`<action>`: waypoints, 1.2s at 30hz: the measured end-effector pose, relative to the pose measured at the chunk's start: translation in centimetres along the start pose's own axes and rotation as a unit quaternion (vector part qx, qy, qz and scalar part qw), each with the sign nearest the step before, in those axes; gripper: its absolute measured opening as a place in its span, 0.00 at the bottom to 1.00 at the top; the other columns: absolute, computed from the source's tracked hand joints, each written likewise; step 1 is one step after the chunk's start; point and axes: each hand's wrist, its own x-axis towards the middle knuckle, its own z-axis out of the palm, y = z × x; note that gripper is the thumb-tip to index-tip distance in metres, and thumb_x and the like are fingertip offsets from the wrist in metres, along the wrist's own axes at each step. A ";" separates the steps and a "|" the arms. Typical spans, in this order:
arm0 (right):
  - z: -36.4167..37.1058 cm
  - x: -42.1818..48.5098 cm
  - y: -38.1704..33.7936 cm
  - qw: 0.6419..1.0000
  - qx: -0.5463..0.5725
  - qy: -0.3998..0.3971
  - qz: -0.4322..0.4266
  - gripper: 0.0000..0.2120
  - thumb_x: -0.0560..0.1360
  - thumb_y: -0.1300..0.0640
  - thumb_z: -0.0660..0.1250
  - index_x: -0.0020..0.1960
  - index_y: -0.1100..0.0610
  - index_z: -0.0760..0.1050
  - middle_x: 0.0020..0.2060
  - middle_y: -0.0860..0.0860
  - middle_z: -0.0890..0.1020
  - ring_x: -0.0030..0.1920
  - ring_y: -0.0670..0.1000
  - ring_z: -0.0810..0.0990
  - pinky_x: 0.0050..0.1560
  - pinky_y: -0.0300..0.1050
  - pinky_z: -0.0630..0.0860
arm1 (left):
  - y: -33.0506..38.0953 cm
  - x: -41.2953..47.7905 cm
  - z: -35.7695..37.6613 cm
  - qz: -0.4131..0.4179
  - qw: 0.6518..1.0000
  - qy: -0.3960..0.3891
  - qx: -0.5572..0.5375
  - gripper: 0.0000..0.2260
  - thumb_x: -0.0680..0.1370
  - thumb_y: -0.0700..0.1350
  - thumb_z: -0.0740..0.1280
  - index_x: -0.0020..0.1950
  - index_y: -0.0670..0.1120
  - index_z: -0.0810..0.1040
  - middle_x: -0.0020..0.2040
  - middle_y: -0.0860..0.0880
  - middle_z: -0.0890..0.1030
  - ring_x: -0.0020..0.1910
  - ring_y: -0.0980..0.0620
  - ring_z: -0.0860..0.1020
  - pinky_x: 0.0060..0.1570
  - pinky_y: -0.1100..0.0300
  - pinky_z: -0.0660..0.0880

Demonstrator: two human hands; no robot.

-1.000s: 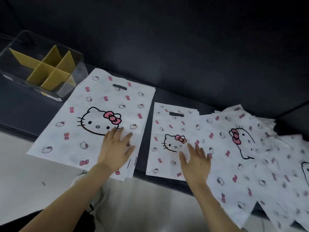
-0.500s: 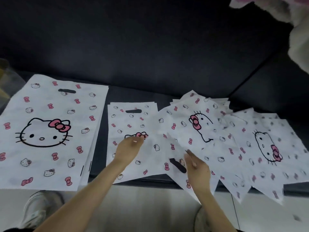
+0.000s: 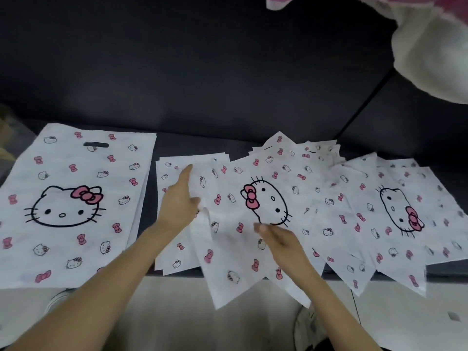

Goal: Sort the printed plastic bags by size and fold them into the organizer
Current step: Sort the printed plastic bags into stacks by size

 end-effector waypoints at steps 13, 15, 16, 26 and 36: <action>4.4 8.9 -14.6 0.955 -0.140 -0.157 -0.208 0.14 0.70 0.53 0.74 0.54 0.46 0.80 0.54 0.47 0.81 0.56 0.49 0.77 0.63 0.55 0.66 | 1.4 -2.9 -15.6 0.203 0.924 -0.123 0.299 0.45 0.80 0.38 0.59 0.57 0.82 0.31 0.43 0.48 0.77 0.38 0.53 0.72 0.40 0.60 0.72; 5.4 9.1 -15.3 0.973 -0.069 -0.136 -0.172 0.05 0.72 0.55 0.72 0.44 0.56 0.81 0.37 0.51 0.78 0.33 0.49 0.72 0.35 0.45 0.70 | 0.4 -2.0 -17.2 0.159 0.966 -0.048 0.198 0.39 0.79 0.40 0.63 0.66 0.77 0.42 0.48 0.50 0.77 0.43 0.52 0.75 0.42 0.63 0.73; 5.8 9.2 -15.5 0.982 -0.043 -0.097 -0.159 0.08 0.72 0.56 0.71 0.44 0.62 0.79 0.34 0.52 0.76 0.31 0.49 0.70 0.30 0.41 0.66 | -0.2 -1.4 -17.8 0.133 0.981 0.000 0.139 0.37 0.78 0.41 0.66 0.70 0.72 0.47 0.48 0.52 0.78 0.44 0.55 0.76 0.41 0.68 0.72; 5.8 11.7 -14.5 0.990 0.099 0.068 -0.075 0.06 0.74 0.61 0.70 0.39 0.54 0.78 0.39 0.46 0.81 0.42 0.49 0.78 0.41 0.40 0.74 | -10.9 -1.8 -17.7 -0.147 0.925 -0.118 -0.331 0.42 0.48 0.74 0.73 0.55 0.52 0.77 0.52 0.54 0.84 0.53 0.53 0.81 0.57 0.53 0.74; 5.4 12.0 -15.7 0.995 0.081 0.042 -0.034 0.05 0.76 0.58 0.68 0.47 0.59 0.80 0.46 0.52 0.83 0.43 0.51 0.80 0.43 0.44 0.76 | -10.5 -0.8 -13.6 -0.174 0.895 0.165 -0.375 0.06 0.80 0.43 0.63 0.48 0.42 0.77 0.39 0.49 0.80 0.36 0.52 0.80 0.39 0.61 0.80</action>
